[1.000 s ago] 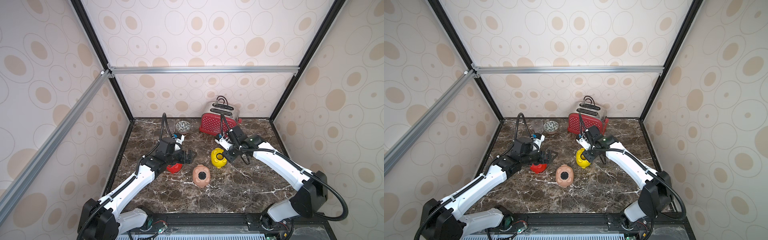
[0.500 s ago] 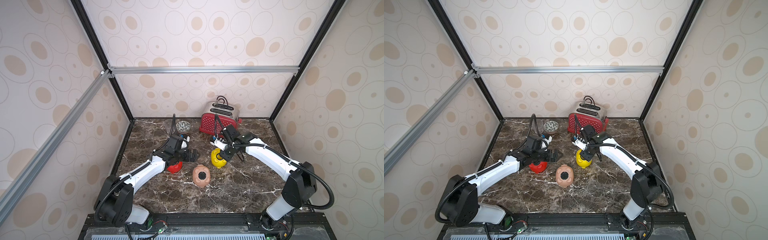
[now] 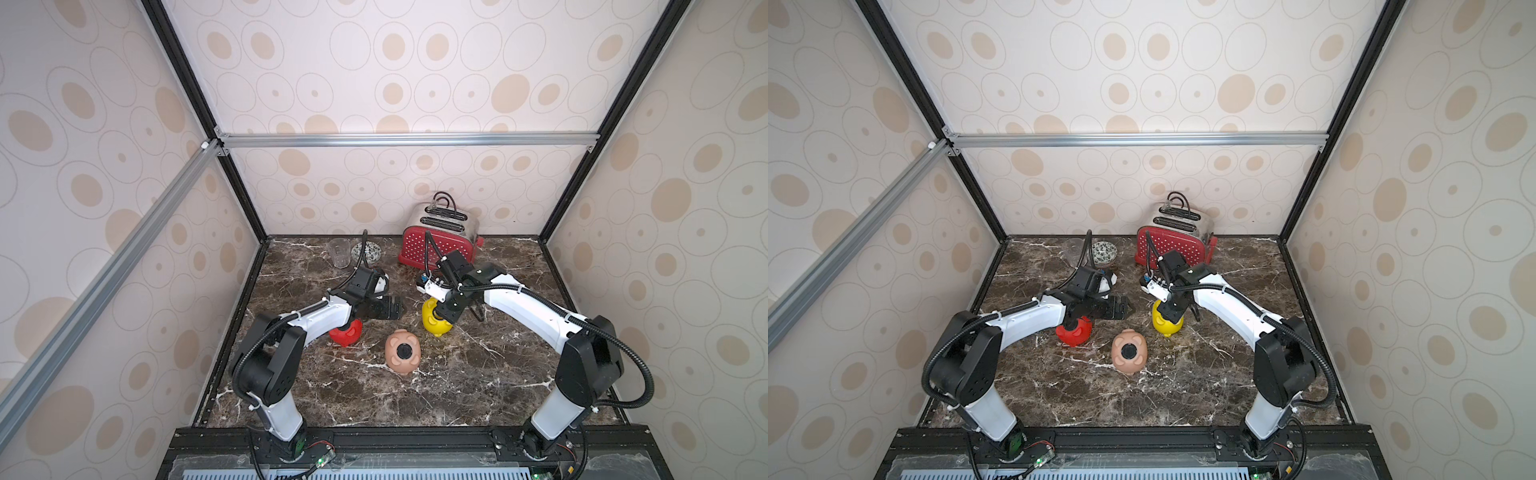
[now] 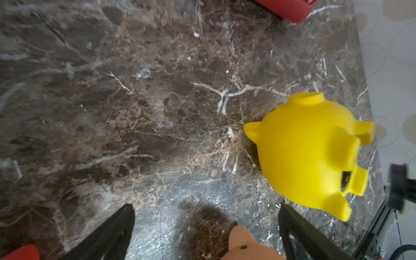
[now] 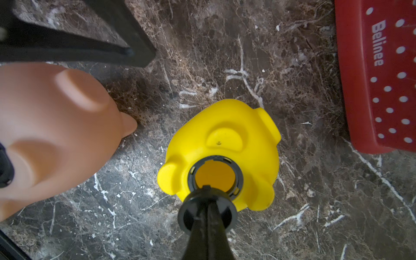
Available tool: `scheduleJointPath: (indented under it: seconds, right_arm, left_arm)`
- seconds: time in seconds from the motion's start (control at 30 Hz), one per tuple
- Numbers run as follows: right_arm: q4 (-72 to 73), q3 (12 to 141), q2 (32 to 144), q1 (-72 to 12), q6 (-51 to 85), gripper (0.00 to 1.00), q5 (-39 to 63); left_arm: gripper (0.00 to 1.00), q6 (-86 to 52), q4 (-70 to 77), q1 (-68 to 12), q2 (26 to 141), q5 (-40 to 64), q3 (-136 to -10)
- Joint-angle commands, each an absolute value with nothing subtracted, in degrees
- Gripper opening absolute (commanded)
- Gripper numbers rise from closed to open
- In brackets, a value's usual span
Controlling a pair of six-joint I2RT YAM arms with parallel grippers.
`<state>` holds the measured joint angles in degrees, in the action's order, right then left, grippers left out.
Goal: Close piggy banks
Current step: Insert the knob into the piggy bank.
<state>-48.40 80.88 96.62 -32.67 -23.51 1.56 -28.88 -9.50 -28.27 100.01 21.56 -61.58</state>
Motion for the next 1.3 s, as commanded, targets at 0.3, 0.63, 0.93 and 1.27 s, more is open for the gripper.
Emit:
scheduleJointPath:
  seconds: [0.3,0.63,0.93,1.27]
  right_arm:
    - [-48.30,81.00,97.81,-32.62,-24.71,0.00,2.46]
    - [-48.21,81.21,97.73,-32.43,-24.61,0.00,3.28]
    - [-48.18,80.55,97.91,-32.35,-24.43,0.00,3.67]
    - [-47.54,79.62,96.43,-31.83,-24.06,0.00,4.59]
  left_arm:
    - [0.99,-29.09,-9.42,-27.93,105.32,21.50,-68.40]
    - [0.99,-29.09,-9.42,-27.88,110.30,21.50,-70.74]
    - [0.99,-29.09,-9.42,-27.71,112.02,21.50,-74.64]
    - [0.99,-45.57,27.31,-27.55,113.29,60.81,-76.99]
